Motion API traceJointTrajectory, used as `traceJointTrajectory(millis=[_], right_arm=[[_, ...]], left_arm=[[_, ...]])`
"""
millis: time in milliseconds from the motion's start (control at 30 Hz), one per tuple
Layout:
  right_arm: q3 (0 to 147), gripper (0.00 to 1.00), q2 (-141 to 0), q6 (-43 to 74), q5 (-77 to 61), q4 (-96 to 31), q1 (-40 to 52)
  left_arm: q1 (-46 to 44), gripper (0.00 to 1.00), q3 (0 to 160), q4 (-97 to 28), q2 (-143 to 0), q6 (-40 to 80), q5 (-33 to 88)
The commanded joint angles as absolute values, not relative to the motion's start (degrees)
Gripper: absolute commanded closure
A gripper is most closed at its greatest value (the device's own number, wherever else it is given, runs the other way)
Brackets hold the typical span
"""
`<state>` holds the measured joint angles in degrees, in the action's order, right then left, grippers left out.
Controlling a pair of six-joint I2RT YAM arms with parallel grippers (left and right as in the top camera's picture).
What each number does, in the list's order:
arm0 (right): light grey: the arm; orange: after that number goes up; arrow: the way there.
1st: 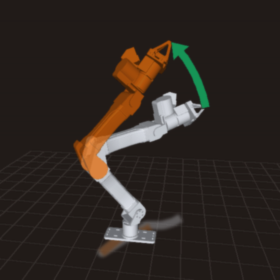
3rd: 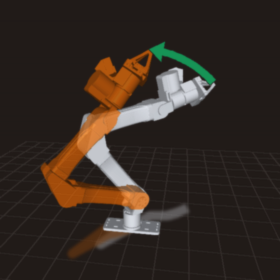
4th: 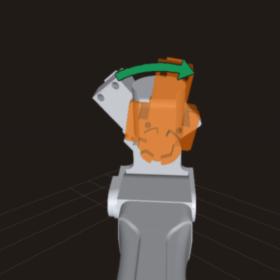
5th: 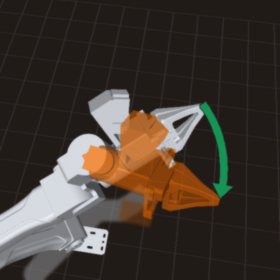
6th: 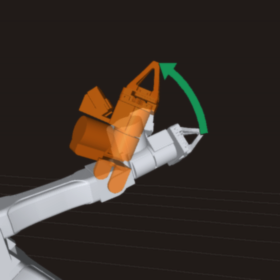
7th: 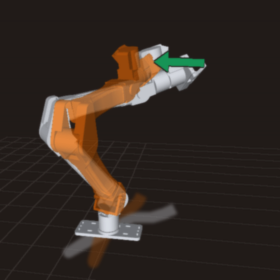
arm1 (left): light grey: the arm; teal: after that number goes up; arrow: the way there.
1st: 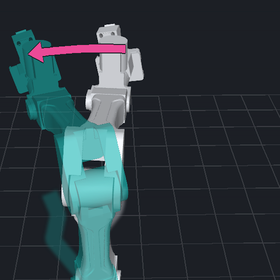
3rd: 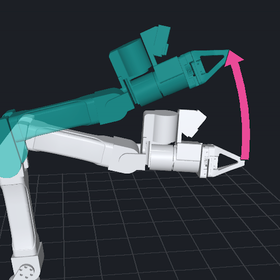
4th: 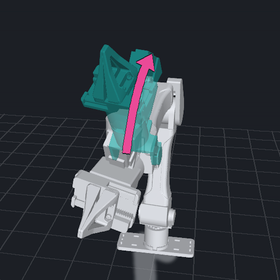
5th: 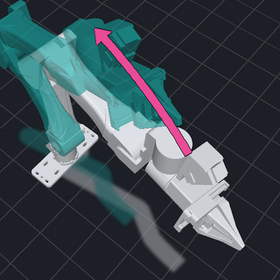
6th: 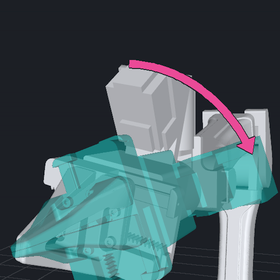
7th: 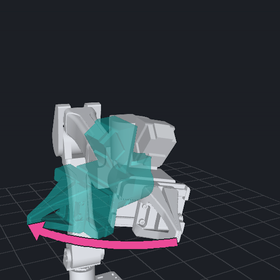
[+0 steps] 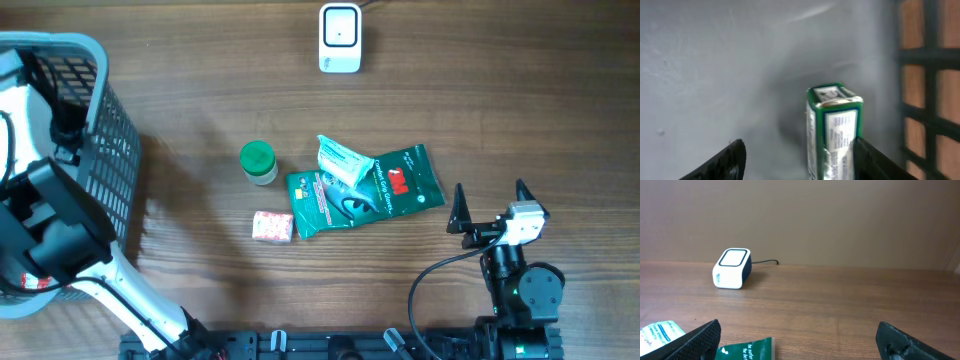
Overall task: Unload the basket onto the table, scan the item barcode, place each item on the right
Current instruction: 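Reach the left gripper into the basket and grasp the green AXE box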
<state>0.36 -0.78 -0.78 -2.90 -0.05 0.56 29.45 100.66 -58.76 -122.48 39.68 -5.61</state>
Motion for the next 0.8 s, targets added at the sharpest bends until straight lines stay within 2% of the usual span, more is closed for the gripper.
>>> traceJointTrajectory(millis=[0,400,500,567,633,700,733,767], right_arm=[[0.3,0.0,-0.4,-1.4,-2.5,0.1,0.5],[0.3,0.0,-0.4,-1.4,-2.5,0.1,0.5],[0.3,0.0,-0.4,-1.4,-2.5,0.1,0.5],[0.3,0.0,-0.4,-1.4,-2.5,0.1,0.5],[0.3,0.0,-0.4,-1.5,-2.5,0.1,0.5],[0.3,0.0,-0.4,-1.4,-2.5,0.1,0.5],[0.3,0.0,-0.4,-1.4,-2.5,0.1,0.5],[0.3,0.0,-0.4,-1.4,-2.5,0.1,0.5]], left_arm=[[29.3,0.37,97.5,-56.2,-123.1,39.4,-5.4],[29.3,0.4,93.7,-53.6,-123.1,39.4,-4.3],[29.2,0.33,93.7,-54.1,-123.1,40.7,0.6],[28.9,0.33,93.7,-54.3,-123.1,43.1,0.6],[28.5,0.41,93.7,-54.2,-123.2,44.9,0.6],[28.1,0.6,93.2,-54.0,-123.2,45.9,0.5],[28.0,0.79,92.9,-54.1,-123.2,45.9,-0.1],[27.9,0.85,92.9,-54.3,-123.2,45.9,-0.8]])
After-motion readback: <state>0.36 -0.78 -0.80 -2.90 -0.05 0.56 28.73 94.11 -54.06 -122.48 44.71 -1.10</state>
